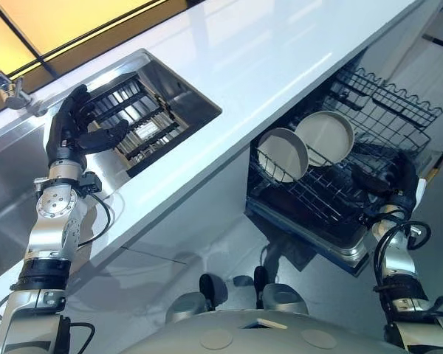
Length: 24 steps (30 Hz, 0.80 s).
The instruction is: Pick up plates and place into dishwasher.
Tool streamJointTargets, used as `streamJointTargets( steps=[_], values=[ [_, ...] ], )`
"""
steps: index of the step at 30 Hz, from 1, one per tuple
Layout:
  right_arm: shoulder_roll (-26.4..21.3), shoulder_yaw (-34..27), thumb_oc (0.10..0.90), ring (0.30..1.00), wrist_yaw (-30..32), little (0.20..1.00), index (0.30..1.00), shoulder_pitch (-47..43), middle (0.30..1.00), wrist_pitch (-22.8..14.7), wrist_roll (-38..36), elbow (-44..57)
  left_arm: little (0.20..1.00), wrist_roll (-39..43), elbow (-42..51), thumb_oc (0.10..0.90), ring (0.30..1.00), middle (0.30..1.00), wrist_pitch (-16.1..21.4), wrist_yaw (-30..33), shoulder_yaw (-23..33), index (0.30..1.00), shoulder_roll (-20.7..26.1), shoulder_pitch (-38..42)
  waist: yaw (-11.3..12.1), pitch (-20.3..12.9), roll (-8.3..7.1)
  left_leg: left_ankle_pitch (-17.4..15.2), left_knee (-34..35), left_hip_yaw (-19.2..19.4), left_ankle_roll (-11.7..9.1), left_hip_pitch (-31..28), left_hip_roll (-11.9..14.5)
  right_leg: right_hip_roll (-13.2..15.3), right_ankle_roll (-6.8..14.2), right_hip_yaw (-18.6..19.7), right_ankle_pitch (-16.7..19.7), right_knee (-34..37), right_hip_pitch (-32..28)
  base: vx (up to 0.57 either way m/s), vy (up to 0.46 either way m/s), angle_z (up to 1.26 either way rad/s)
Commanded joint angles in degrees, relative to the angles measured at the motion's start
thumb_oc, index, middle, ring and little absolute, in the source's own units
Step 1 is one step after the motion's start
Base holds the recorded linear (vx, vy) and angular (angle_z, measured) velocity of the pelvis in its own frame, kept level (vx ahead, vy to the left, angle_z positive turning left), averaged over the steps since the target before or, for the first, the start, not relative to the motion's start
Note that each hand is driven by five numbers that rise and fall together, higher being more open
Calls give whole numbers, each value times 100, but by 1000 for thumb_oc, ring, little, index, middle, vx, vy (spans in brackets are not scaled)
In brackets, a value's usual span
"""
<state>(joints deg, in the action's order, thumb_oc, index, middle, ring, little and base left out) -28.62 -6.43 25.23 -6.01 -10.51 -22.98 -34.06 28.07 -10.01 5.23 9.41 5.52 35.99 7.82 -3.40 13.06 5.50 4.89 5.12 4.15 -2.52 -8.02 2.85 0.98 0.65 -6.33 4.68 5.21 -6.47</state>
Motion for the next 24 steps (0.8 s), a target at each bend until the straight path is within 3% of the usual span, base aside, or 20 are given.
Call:
streamJointTargets(
  steps=[1, 5, 11, 14, 19, 21, 22, 24],
  values=[
    [-510, -85, 800, 900, 27, 900, 900, -645, 900, -300, -332, 50, 900, 341, 140, 800, 900, 900, 899, 61, 307, 900, 431, 651, 105, -122, 61, -323, -497, 36, -67, 607, -155, -146, -8, -332, -1296, -1412, 268, 28, -39, 22],
    [-442, -167, 800, 900, 336, 900, 900, -684, 900, -321, -785, -328, 900, 377, 273, 800, 900, 900, 963, 133, 288, 900, 412, 714, 149, 21, 139, -307, -624, -68, -107, 745, -130, -116, -75, -389, -1408, -1638, 389, 28, -40, 21],
    [-337, -286, 800, 900, 1294, 900, 900, -682, 900, -426, -1142, -675, 900, 422, 465, 800, 900, 900, 918, 298, 214, 900, 436, 767, 192, 164, 243, -298, -715, -211, -137, 850, -133, -79, -135, -449, -1498, -1784, 459, 21, -14, 18],
    [-196, -410, 800, 900, 1698, 900, 900, -591, 900, -659, -1603, -821, 900, 499, 583, 800, 900, 900, 917, 389, 210, 900, 452, 739, 216, 221, 296, -301, -747, -298, -138, 887, -156, -57, -162, -466, -1524, -1830, 484, 16, 0, 20],
    [-2, -353, 800, 900, 1463, 900, 900, -486, 900, -880, -1892, -799, 900, 540, 631, 800, 900, 900, 881, 386, 219, 900, 450, 725, 238, 273, 311, -301, -770, -387, -128, 907, -193, -46, -184, -484, -1518, -1826, 470, 13, 4, 13],
    [93, -310, 800, 900, 1034, 900, 900, -454, 900, -1060, -2069, -687, 900, 549, 596, 800, 900, 900, 902, 345, 238, 900, 434, 726, 238, 315, 303, -298, -786, -421, -124, 924, -204, -38, -185, -492, -1502, -1827, 475, 8, 4, 4],
    [125, -280, 800, 900, 823, 900, 900, -449, 900, -1137, -2060, -618, 900, 548, 599, 800, 900, 900, 910, 328, 248, 900, 426, 715, 243, 335, 294, -296, -793, -430, -126, 932, -211, -33, -182, -495, -1485, -1806, 471, 4, 3, 4],
    [151, -182, 800, 900, 1044, 900, 900, -461, 900, -1275, -1530, -500, 900, 561, 574, 800, 900, 900, 955, 321, 265, 900, 420, 687, 239, 367, 274, -293, -785, -430, -117, 930, -229, -22, -155, -495, -1393, -1688, 467, -2, 1, 2]
  ],
)
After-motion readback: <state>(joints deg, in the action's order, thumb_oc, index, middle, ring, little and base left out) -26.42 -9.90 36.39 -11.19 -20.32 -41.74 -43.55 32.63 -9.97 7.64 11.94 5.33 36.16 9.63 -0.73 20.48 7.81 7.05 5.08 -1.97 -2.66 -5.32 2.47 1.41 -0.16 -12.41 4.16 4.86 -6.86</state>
